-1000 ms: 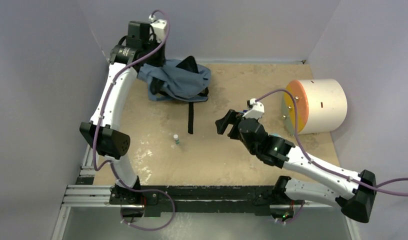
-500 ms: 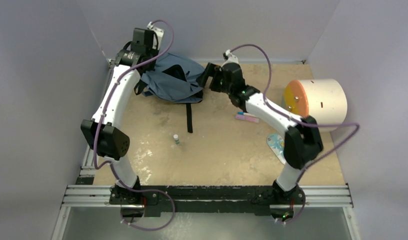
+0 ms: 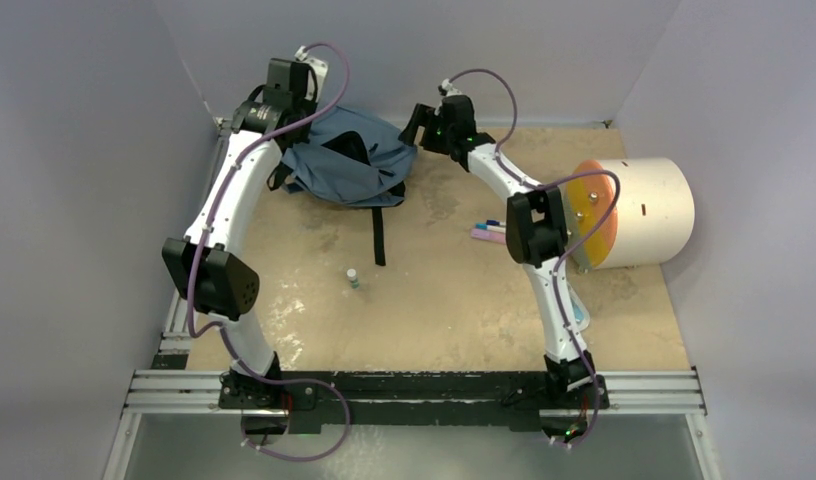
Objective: Pack the student bag
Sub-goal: Adjust the student bag at the center of the board.
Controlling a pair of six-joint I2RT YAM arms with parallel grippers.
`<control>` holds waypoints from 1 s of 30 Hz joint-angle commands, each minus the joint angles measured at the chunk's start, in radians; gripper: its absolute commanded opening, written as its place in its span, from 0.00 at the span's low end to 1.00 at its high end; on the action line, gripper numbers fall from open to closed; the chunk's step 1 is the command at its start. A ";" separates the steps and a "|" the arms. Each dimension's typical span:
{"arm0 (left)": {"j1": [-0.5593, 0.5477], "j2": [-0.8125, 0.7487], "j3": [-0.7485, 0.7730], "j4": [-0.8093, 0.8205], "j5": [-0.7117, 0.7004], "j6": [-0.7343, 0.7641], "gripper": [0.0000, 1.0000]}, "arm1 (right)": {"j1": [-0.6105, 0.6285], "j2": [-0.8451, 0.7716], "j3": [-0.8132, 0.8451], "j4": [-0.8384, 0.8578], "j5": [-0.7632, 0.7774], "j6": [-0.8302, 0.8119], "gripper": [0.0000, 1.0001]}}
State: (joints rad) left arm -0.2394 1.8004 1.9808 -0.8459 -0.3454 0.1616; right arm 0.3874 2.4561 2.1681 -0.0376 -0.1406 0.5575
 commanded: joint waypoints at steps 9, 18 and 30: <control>-0.029 -0.075 -0.008 0.125 -0.018 0.050 0.00 | -0.015 0.071 0.023 0.033 -0.357 -0.010 0.65; -0.031 -0.084 -0.066 0.164 0.006 0.069 0.00 | -0.018 -0.143 -0.230 0.194 -0.196 -0.062 0.02; -0.016 0.115 -0.062 0.255 0.189 -0.019 0.00 | -0.018 -0.557 -0.685 0.151 0.228 -0.181 0.00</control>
State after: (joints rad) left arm -0.2584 1.8694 1.8977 -0.7521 -0.2504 0.1852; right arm 0.3782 2.0323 1.5726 0.0463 -0.0528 0.4213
